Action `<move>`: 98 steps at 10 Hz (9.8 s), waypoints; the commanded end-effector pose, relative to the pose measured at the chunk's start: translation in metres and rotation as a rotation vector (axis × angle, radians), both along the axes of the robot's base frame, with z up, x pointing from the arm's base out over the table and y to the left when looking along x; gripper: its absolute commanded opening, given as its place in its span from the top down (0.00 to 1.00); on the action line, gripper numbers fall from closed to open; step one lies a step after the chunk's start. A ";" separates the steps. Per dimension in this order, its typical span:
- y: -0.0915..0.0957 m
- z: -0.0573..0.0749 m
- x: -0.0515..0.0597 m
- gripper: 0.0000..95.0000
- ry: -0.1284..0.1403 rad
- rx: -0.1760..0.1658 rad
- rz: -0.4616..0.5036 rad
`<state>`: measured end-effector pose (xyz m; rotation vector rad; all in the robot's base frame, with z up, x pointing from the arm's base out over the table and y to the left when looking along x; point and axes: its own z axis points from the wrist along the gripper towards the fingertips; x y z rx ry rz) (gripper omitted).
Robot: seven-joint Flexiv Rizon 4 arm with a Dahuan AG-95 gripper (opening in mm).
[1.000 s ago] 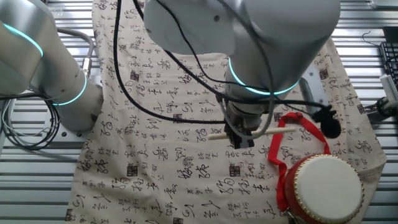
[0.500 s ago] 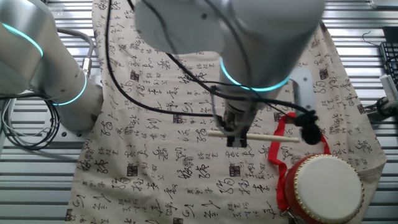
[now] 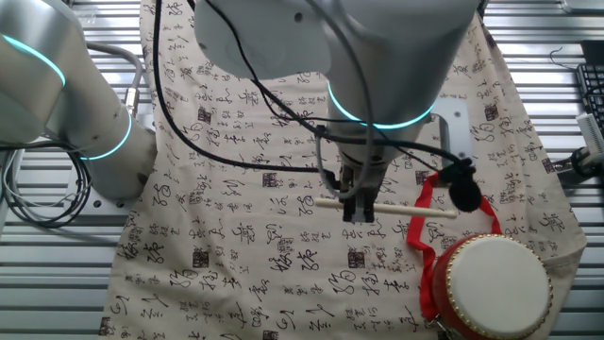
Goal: Play the drum
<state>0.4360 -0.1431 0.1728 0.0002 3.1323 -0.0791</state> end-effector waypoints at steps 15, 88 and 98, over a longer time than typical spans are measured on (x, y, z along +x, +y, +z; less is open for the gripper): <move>-0.055 0.011 -0.009 1.00 0.011 0.015 0.117; -0.143 0.008 0.032 1.00 -0.056 0.025 0.078; -0.138 0.005 0.072 1.00 -0.032 0.036 0.100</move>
